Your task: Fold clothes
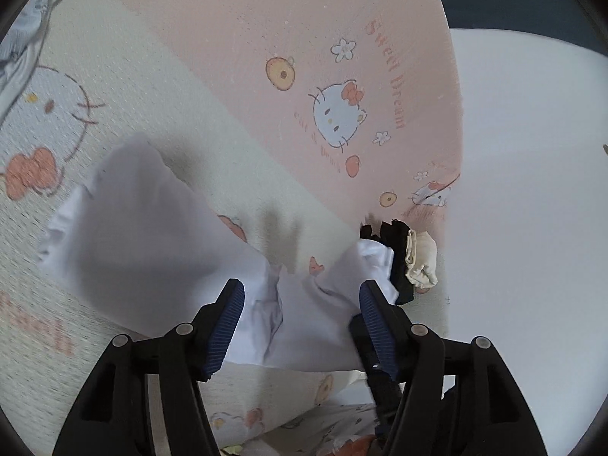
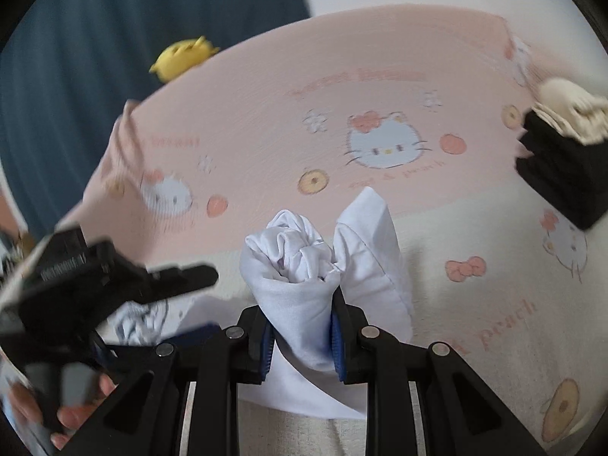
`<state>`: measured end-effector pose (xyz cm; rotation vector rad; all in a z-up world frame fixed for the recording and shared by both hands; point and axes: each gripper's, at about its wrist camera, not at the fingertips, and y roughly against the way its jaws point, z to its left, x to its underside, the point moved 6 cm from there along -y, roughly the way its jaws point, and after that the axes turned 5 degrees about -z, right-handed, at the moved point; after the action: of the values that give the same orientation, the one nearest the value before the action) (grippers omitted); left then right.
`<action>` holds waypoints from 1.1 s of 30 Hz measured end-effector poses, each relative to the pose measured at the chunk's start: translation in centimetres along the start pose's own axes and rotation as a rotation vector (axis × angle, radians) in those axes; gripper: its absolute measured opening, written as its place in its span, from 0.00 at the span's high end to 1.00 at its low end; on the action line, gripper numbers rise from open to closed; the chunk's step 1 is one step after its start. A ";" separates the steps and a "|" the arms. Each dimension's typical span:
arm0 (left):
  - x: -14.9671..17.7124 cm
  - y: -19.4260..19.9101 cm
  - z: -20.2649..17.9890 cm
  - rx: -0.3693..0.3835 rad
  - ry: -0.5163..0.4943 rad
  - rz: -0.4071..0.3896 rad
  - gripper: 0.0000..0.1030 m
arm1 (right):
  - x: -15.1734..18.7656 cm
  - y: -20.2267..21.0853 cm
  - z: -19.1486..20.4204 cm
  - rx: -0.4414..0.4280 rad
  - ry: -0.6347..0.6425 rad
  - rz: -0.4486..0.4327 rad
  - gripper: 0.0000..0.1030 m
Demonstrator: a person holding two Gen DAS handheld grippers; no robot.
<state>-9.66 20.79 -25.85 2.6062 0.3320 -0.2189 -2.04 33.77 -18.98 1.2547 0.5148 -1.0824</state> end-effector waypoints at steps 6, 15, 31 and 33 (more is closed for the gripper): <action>-0.5 -0.4 1.6 0.002 0.033 0.021 0.41 | 0.7 -1.6 3.1 -0.031 0.102 0.049 0.77; -2.6 1.5 3.5 -0.101 0.008 -0.050 0.41 | 1.8 -4.4 7.5 -0.101 0.193 0.127 0.77; -3.6 3.5 5.4 -0.192 -0.013 -0.101 0.41 | 7.1 -8.1 12.5 -0.221 0.335 0.285 0.50; -3.4 4.0 5.0 -0.179 -0.024 -0.111 0.41 | 6.6 -6.8 12.8 -0.217 0.366 0.249 0.41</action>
<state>-12.27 14.25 -27.58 2.4099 0.4659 -0.2469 -7.96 19.85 -24.11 1.2890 0.7113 -0.5726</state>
